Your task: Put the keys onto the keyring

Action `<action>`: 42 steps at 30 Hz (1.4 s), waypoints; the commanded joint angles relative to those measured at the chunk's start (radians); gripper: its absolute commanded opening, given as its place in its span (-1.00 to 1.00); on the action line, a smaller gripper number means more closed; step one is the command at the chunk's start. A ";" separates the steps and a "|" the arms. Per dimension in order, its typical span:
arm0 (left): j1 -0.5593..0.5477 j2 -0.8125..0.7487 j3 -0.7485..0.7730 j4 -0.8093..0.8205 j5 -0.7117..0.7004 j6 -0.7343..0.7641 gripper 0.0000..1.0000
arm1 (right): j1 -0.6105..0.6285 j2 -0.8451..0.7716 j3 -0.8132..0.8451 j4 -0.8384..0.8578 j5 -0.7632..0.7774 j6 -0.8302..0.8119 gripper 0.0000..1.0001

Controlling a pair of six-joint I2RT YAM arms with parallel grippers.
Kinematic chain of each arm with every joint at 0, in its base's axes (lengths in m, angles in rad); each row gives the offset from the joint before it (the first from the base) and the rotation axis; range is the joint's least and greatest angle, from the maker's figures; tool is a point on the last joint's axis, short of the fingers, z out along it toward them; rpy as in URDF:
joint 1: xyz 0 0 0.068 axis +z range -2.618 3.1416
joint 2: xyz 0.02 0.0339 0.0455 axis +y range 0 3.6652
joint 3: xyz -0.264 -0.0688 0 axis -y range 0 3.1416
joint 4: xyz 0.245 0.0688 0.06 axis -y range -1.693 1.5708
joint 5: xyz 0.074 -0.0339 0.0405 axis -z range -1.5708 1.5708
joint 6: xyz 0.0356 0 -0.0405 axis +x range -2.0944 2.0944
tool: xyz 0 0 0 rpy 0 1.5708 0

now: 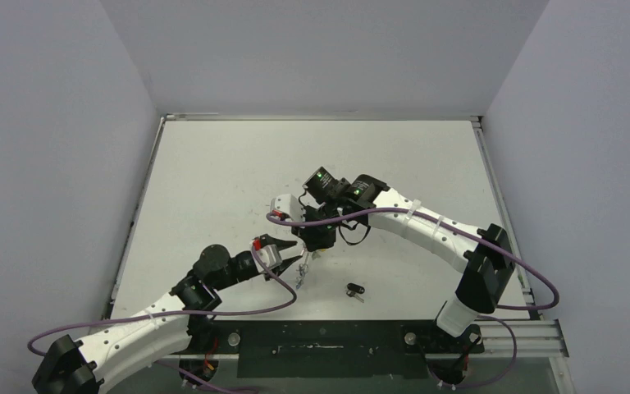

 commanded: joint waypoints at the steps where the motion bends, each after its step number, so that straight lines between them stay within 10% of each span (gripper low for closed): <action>1: -0.002 0.026 0.044 0.039 0.037 -0.016 -0.33 | 0.027 -0.015 0.048 -0.014 0.032 0.024 -1.00; 11: -0.002 0.124 0.045 0.126 0.050 -0.025 -0.36 | 0.055 -0.007 0.053 -0.006 0.043 0.031 -1.00; 19: -0.001 0.188 0.051 0.187 0.085 -0.035 -1.00 | 0.068 0.005 0.062 -0.015 0.059 0.031 -1.00; 28: -0.002 0.151 0.021 0.231 0.065 -0.066 -1.00 | 0.068 0.024 0.070 -0.027 0.089 0.030 -1.00; 36: -0.001 0.147 -0.034 0.359 0.030 -0.130 -1.00 | 0.053 -0.027 0.019 0.072 0.091 0.070 -0.17; 42: -0.002 0.165 -0.056 0.440 0.018 -0.150 -1.00 | -0.037 -0.131 -0.102 0.221 -0.036 0.110 -0.05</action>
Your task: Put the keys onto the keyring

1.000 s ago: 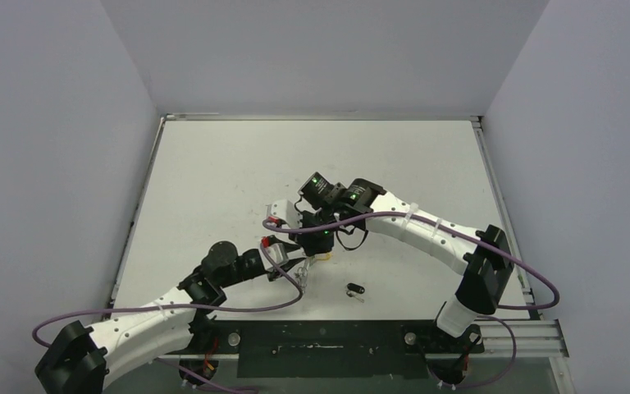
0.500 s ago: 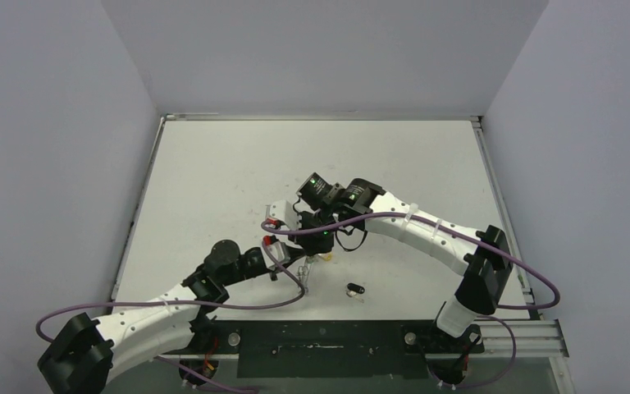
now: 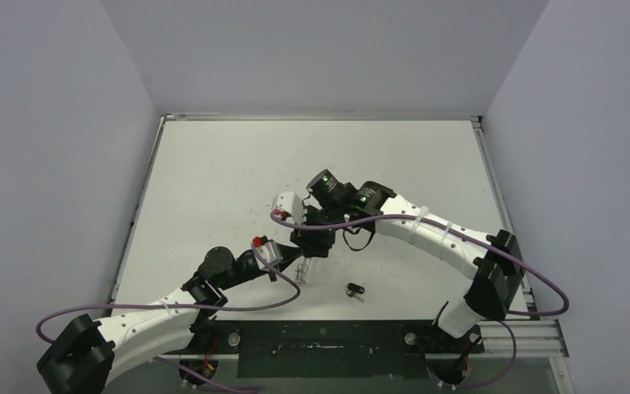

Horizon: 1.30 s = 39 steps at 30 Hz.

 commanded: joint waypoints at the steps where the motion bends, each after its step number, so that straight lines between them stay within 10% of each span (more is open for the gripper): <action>1: -0.001 0.002 0.001 0.182 -0.014 -0.035 -1.00 | -0.097 -0.116 -0.086 0.174 -0.133 0.059 -0.07; 15: -0.001 0.009 -0.002 0.206 -0.024 -0.042 -1.00 | -0.207 -0.176 -0.276 0.384 -0.365 0.152 -0.39; 25: 0.000 0.003 -0.019 0.191 -0.065 -0.049 -1.00 | -0.227 -0.179 -0.345 0.439 -0.216 0.238 -0.26; 39: 0.001 -0.022 -0.037 0.053 -0.427 -0.379 0.67 | -0.484 -0.342 -0.645 0.574 0.026 0.551 0.40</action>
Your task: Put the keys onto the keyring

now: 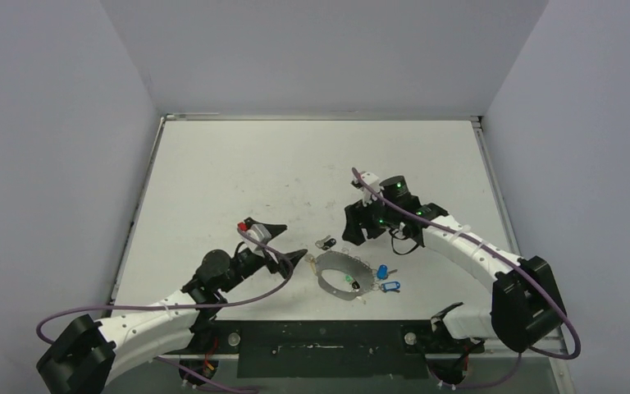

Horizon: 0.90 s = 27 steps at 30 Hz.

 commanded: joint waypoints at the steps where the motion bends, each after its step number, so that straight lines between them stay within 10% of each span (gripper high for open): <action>1: 0.001 -0.036 -0.004 -0.083 -0.241 -0.229 0.79 | -0.090 -0.084 -0.061 0.056 0.068 0.137 0.48; 13: 0.011 -0.132 0.105 -0.704 -0.474 -0.640 0.94 | -0.224 -0.161 -0.182 -0.036 0.177 0.325 0.59; 21: 0.013 -0.054 0.151 -0.790 -0.373 -0.668 0.94 | -0.225 -0.122 -0.217 -0.064 0.104 0.348 0.44; 27: 0.014 0.153 0.225 -0.737 -0.232 -0.660 0.58 | -0.222 -0.092 -0.239 -0.048 0.032 0.349 0.23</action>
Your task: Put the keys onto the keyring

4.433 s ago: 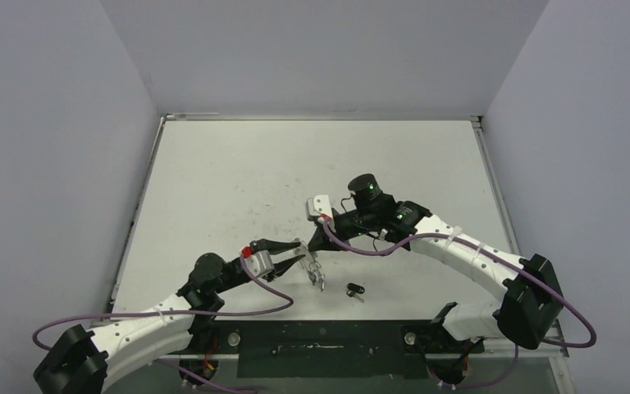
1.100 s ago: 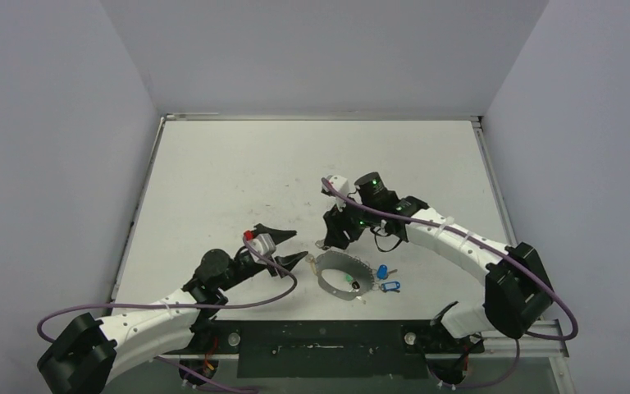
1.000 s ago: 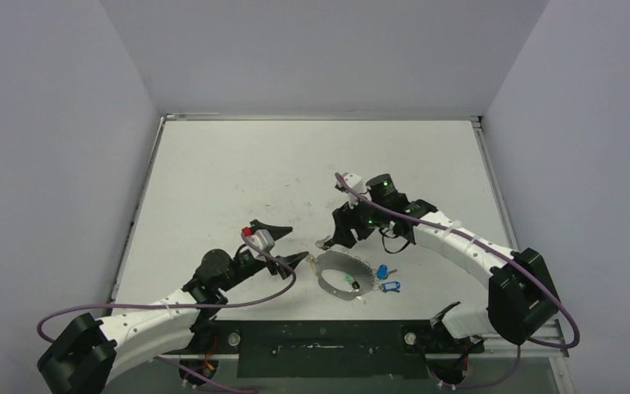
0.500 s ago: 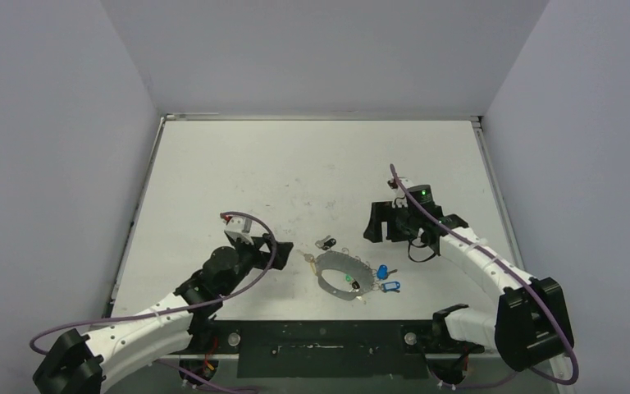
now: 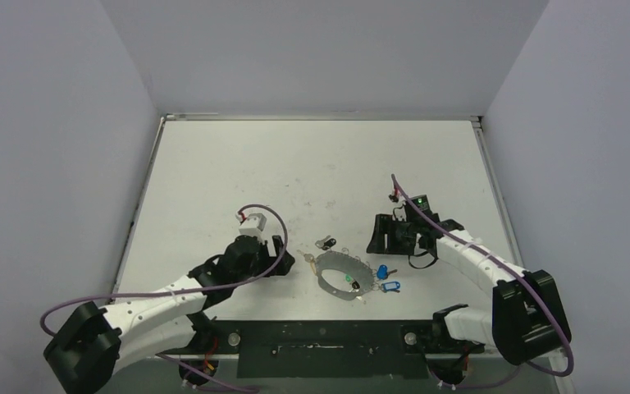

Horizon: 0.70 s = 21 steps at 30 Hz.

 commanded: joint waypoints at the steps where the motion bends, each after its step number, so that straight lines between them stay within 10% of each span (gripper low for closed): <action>1: 0.006 0.140 0.096 0.059 0.138 -0.004 0.54 | -0.002 0.029 -0.011 0.021 -0.067 0.017 0.18; 15: 0.011 0.595 0.312 0.222 0.379 -0.045 0.01 | 0.058 0.164 -0.018 0.105 -0.171 0.070 -0.20; 21: 0.014 0.635 0.317 0.238 0.329 -0.068 -0.14 | 0.133 0.187 0.030 0.129 -0.183 0.094 -0.68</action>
